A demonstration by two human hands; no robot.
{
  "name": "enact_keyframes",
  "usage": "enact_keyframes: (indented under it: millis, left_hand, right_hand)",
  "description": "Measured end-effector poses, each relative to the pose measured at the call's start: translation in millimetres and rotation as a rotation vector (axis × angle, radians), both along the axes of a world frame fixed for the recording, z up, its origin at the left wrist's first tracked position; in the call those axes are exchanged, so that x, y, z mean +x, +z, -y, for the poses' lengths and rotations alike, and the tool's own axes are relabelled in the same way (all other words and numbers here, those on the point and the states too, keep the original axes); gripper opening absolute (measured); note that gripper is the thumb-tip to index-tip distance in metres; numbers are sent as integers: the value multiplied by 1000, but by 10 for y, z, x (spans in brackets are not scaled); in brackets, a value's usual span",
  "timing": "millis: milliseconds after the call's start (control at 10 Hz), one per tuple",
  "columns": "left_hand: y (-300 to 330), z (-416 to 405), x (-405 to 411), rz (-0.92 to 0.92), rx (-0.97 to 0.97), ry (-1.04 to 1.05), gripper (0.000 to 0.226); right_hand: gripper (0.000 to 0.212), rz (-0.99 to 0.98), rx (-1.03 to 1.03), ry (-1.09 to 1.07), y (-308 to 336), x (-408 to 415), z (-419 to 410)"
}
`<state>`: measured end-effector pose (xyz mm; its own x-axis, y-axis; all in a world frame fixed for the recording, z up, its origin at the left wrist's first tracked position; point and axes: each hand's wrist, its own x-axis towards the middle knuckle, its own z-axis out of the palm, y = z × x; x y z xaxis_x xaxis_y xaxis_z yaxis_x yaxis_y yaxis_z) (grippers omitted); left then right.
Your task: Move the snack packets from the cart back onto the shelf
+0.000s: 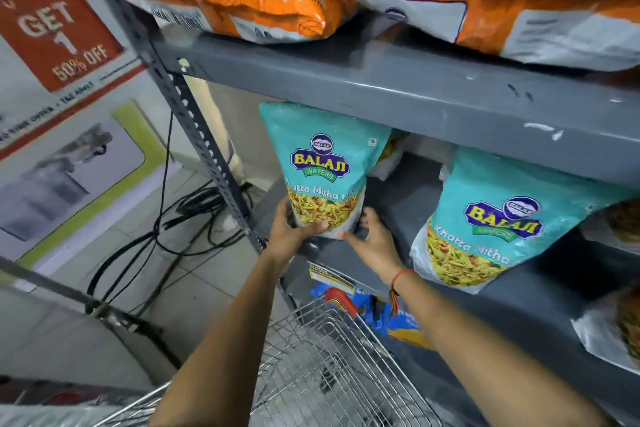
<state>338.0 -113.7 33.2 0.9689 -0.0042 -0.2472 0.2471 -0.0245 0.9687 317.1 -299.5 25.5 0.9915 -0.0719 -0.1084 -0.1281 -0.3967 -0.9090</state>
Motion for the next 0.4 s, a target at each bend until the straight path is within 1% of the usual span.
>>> enact_keyframes:
  millis: [100, 200, 300, 400]
  left_hand:
    - [39, 7, -42, 0, -6, 6, 96]
    - [81, 34, -108, 26, -38, -2, 96]
    - [249, 118, -328, 27, -32, 36, 89]
    - [573, 299, -694, 122, 41, 141, 75]
  right_hand:
    - [56, -23, 4, 16, 15, -9, 1]
    - [66, -28, 16, 21, 51, -74, -10]
    - [79, -29, 51, -3, 173, -282, -3]
    - [83, 6, 88, -64, 297, -542, -4]
